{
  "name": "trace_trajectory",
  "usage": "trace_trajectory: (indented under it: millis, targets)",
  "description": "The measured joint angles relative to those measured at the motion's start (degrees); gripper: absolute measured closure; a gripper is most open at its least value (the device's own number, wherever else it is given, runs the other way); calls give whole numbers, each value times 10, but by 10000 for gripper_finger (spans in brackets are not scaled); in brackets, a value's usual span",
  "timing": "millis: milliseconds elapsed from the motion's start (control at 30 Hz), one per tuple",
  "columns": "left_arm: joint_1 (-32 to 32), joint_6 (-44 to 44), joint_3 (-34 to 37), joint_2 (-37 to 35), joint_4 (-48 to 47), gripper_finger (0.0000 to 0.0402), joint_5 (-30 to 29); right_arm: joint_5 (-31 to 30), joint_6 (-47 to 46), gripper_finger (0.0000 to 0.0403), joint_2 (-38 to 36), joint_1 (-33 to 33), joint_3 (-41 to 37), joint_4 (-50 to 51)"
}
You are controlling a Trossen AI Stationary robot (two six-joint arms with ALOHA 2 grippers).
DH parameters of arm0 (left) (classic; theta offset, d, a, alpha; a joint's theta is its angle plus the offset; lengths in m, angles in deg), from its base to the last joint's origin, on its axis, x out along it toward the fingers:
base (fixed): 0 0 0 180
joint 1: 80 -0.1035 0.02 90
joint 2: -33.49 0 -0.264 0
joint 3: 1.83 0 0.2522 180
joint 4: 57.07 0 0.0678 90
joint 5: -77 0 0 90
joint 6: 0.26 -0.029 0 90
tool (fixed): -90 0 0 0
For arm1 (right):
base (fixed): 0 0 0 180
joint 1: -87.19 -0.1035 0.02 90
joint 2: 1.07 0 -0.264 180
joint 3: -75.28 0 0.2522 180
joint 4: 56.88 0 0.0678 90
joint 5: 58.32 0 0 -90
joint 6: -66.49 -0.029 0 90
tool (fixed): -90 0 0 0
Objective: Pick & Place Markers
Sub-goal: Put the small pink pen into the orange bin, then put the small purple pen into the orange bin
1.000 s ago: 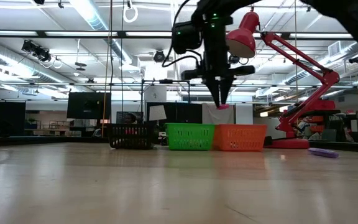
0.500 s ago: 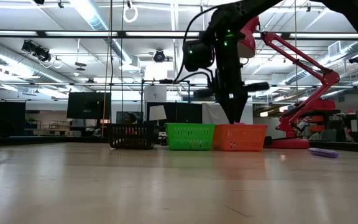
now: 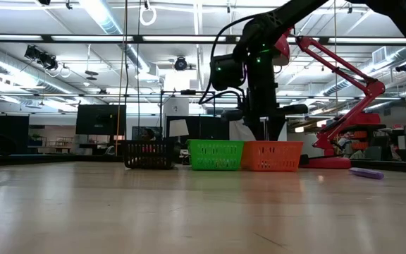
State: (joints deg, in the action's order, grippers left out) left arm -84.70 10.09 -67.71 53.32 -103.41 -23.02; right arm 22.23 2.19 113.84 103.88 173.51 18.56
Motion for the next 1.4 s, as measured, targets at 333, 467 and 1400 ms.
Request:
trace_trajectory:
  millis: [333,467,1400]
  targets:
    - [0,0,0,0,0,173,0,5,4,264,-13,0,0,-3]
    - [0,0,0,0,0,173,0,22,4,264,-44,-3,1,10]
    - [0,0,0,0,0,173,0,128,-222,289,-240,-117,-180,58]
